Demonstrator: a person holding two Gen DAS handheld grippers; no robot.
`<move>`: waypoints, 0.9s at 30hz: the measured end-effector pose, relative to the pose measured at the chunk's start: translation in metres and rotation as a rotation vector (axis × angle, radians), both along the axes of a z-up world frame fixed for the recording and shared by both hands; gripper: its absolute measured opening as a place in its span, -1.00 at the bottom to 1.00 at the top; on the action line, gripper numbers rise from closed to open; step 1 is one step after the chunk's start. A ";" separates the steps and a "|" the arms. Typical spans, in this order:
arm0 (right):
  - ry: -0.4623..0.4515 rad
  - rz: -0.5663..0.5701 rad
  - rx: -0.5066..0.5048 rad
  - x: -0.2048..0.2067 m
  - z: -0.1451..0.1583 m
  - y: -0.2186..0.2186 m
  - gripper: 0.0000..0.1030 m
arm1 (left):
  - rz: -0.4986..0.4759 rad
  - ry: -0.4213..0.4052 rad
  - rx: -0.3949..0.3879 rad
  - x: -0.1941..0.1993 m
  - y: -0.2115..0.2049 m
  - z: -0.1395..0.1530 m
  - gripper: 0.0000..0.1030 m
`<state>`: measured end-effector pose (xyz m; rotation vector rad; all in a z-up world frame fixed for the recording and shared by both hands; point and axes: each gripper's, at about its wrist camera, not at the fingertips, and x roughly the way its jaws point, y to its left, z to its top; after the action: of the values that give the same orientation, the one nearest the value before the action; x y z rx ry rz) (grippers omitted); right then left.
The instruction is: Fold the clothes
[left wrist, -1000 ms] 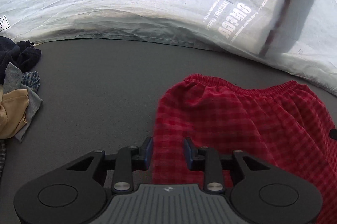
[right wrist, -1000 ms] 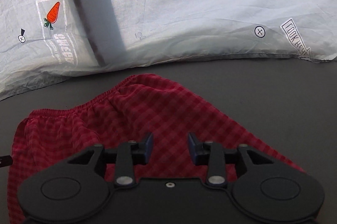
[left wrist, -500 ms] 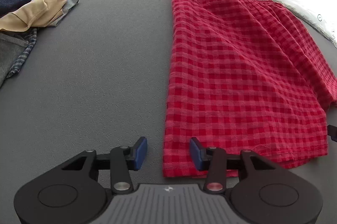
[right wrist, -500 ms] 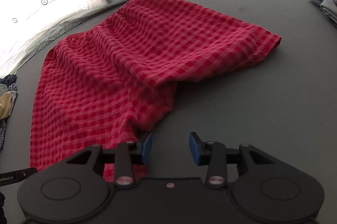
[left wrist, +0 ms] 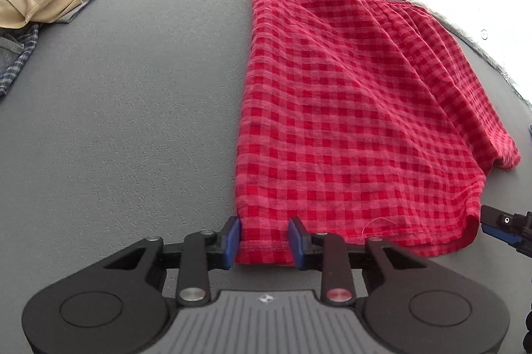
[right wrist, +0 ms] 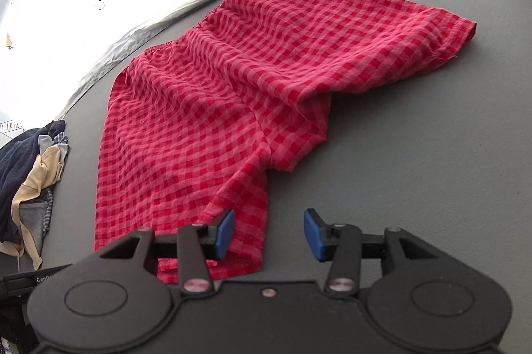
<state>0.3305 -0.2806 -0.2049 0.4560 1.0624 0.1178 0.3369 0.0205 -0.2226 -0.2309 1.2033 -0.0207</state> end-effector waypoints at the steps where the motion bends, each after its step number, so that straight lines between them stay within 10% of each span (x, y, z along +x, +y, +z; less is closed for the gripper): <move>1: -0.007 0.000 0.013 -0.001 0.001 0.000 -0.08 | 0.007 0.000 -0.007 0.000 0.002 0.000 -0.51; 12: 0.027 0.041 -0.049 0.008 -0.004 0.013 0.00 | -0.031 -0.016 0.008 -0.003 -0.004 0.002 -0.59; 20: 0.044 0.090 -0.074 0.012 -0.009 0.023 -0.78 | 0.001 -0.047 0.024 -0.003 0.002 0.008 -0.96; 27: 0.039 0.119 0.045 0.000 0.006 0.034 -0.86 | 0.080 -0.104 0.050 -0.005 0.029 0.035 -0.96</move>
<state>0.3303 -0.2470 -0.1990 0.4372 1.1273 0.2394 0.3322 0.0496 -0.1874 -0.2310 1.0890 0.0663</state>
